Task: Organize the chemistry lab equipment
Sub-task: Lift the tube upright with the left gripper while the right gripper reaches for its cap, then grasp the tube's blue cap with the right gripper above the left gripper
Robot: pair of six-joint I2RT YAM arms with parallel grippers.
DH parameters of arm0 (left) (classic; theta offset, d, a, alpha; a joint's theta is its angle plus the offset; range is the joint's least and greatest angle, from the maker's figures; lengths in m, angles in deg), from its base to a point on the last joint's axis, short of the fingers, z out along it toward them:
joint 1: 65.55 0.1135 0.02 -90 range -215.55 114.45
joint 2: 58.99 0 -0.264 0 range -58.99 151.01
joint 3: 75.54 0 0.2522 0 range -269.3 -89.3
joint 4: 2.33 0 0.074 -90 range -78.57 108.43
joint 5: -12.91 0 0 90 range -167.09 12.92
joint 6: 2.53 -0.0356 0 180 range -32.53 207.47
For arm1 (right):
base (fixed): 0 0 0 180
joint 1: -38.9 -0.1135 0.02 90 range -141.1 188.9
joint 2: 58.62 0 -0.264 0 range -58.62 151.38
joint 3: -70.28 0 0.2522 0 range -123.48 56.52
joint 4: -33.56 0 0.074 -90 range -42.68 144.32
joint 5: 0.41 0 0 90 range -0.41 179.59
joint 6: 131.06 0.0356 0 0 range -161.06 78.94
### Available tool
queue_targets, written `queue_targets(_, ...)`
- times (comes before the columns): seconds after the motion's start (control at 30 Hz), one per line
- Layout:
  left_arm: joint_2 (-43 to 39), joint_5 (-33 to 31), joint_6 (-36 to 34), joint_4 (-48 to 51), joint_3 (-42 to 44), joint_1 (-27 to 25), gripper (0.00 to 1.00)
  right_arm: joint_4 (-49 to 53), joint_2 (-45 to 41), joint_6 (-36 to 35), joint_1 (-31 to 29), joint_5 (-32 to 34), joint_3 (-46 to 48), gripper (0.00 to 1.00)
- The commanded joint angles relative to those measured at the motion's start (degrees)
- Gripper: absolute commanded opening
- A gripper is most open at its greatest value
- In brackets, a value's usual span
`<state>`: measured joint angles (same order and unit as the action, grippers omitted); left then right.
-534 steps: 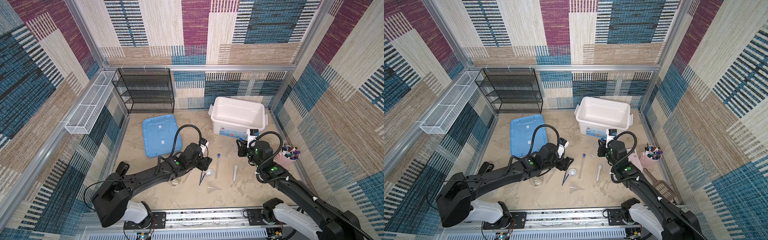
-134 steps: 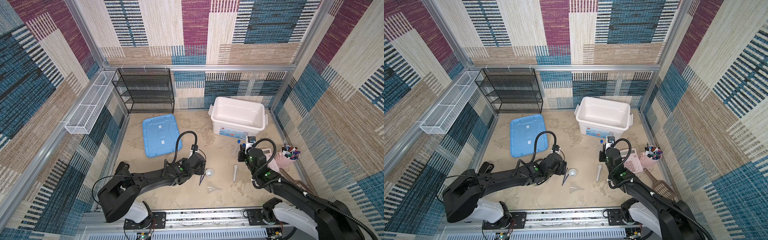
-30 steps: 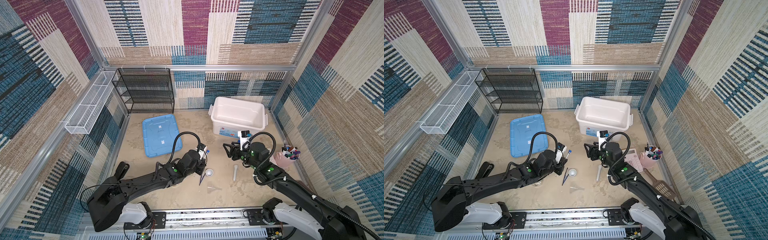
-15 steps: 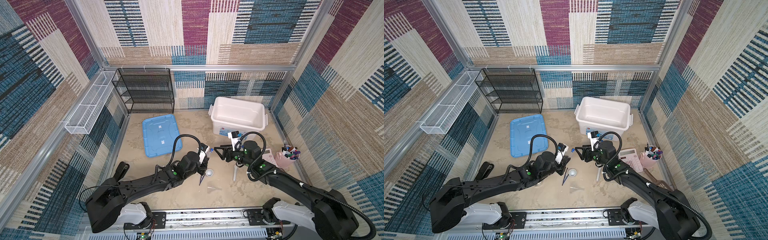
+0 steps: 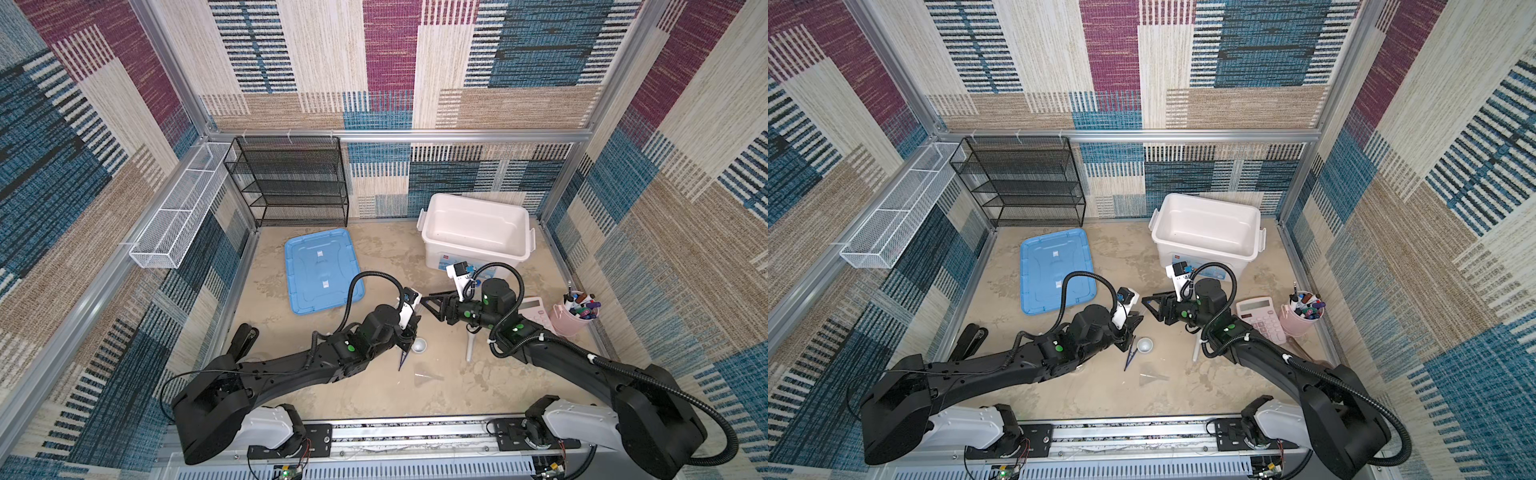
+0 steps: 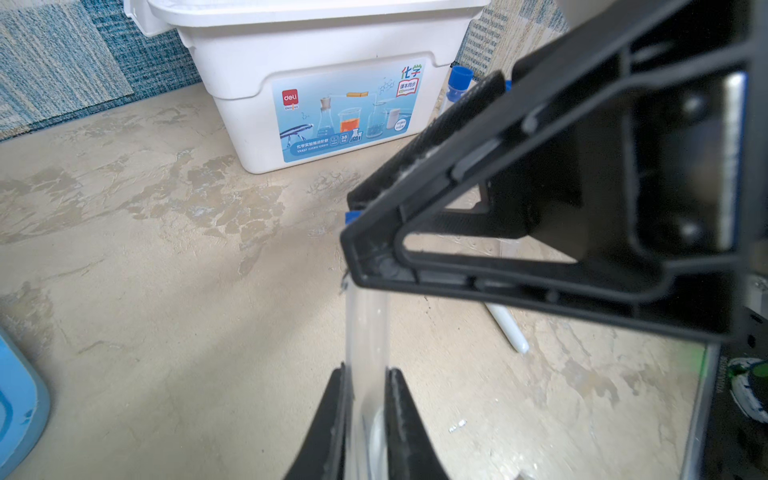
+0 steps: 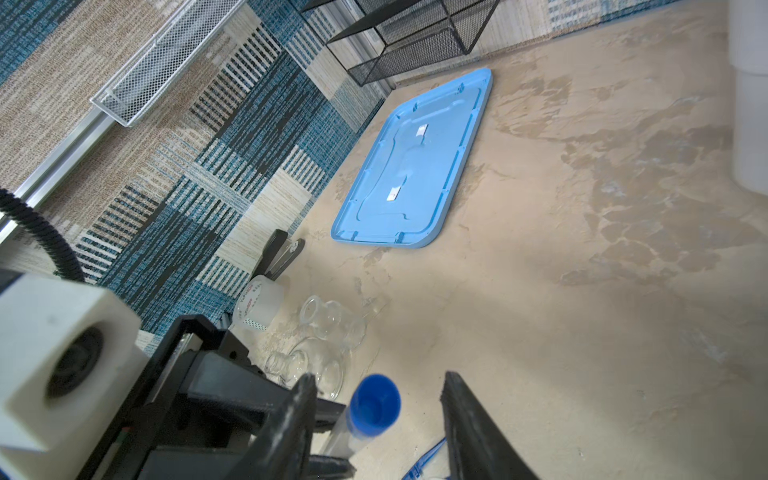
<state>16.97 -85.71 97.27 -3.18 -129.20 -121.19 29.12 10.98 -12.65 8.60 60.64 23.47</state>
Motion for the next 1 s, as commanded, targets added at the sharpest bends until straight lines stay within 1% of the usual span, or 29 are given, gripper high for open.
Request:
queue_targets(0.0,0.0,-0.1,-1.3,-2.5,0.1,-0.2,0.12,-2.9,0.9,0.9,-0.3,-2.7,-0.8,0.48)
queue_targets(0.2,0.3,-0.9,-1.5,-2.7,0.1,-0.3,0.11,-3.1,1.6,1.0,-0.7,-3.3,-1.0,0.41)
queue_targets(0.3,0.6,-0.7,-1.5,-3.2,0.1,-0.3,0.11,-3.0,1.7,1.0,-0.9,-3.3,-1.1,0.35)
queue_targets(0.47,1.5,-1.1,-1.5,-3.4,-0.3,-0.3,0.11,-3.1,2.2,0.9,-1.2,-3.3,-1.2,0.31)
queue_targets(0.6,2.0,-1.5,-1.3,-3.9,-0.4,-0.3,0.11,-2.9,2.5,0.8,-1.3,-3.6,-1.4,0.29)
queue_targets(0.77,2.1,-1.8,-1.3,-4.3,-0.4,-0.3,0.12,-2.5,2.5,0.6,-1.3,-3.2,-1.3,0.23)
queue_targets(0.97,1.8,-2.2,-1.2,-4.1,-0.2,-0.3,0.12,-0.9,1.9,-0.2,-1.3,-1.2,-1.3,0.18)
